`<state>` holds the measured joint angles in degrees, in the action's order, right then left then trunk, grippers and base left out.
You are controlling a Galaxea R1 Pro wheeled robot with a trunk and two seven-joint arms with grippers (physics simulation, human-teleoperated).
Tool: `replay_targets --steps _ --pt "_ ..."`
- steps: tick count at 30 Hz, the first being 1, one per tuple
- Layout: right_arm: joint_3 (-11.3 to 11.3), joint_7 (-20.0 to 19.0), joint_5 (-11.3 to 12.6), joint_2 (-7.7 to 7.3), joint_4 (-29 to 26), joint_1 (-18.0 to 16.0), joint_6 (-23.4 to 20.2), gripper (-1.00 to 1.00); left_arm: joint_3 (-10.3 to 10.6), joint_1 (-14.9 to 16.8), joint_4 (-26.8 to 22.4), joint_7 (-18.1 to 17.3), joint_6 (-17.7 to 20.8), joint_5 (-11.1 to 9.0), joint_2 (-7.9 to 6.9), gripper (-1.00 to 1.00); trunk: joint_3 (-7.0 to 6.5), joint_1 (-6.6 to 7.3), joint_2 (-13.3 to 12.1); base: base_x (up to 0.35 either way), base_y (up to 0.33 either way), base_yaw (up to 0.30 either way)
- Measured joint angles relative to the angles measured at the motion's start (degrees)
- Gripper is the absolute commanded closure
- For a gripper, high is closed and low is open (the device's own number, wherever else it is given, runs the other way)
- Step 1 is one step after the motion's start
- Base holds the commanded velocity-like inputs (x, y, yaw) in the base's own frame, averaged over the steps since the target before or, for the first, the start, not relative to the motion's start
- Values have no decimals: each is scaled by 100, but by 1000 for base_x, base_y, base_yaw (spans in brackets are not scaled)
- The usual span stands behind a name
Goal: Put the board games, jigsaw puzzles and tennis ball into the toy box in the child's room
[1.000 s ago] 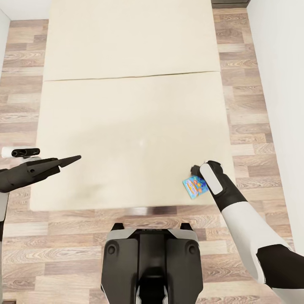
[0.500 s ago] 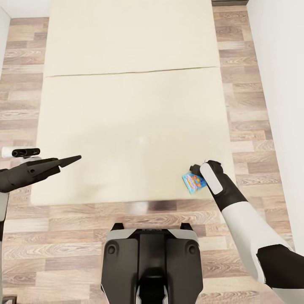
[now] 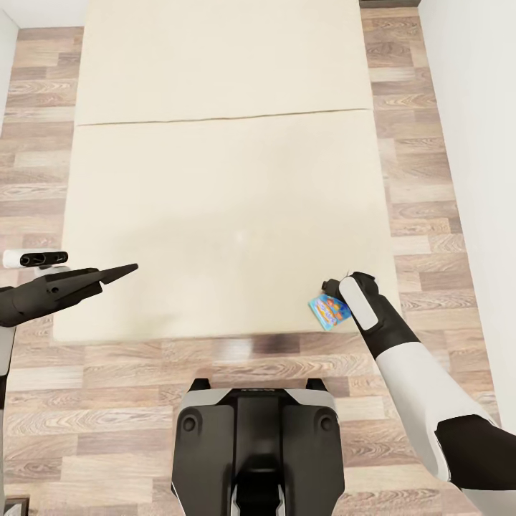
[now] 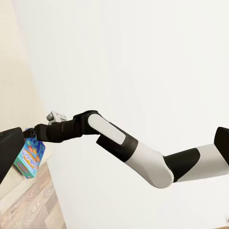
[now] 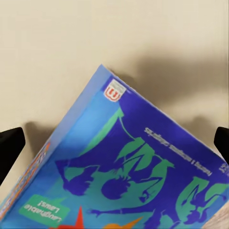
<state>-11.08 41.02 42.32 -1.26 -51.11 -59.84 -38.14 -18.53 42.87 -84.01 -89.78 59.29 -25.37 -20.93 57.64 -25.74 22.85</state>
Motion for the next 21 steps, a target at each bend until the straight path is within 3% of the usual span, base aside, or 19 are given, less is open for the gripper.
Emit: replay_targets --steps 10,21 --pt "-1 -22 173 2 107 3 -120 -100 -1 0 0 0 -5 0 3 -100 0 3 2 -57 0 0" --pt "-2 6 -46 6 57 4 -37 -100 -1 0 -1 0 -4 2 2 -100 0 1 0 -45 0 0"
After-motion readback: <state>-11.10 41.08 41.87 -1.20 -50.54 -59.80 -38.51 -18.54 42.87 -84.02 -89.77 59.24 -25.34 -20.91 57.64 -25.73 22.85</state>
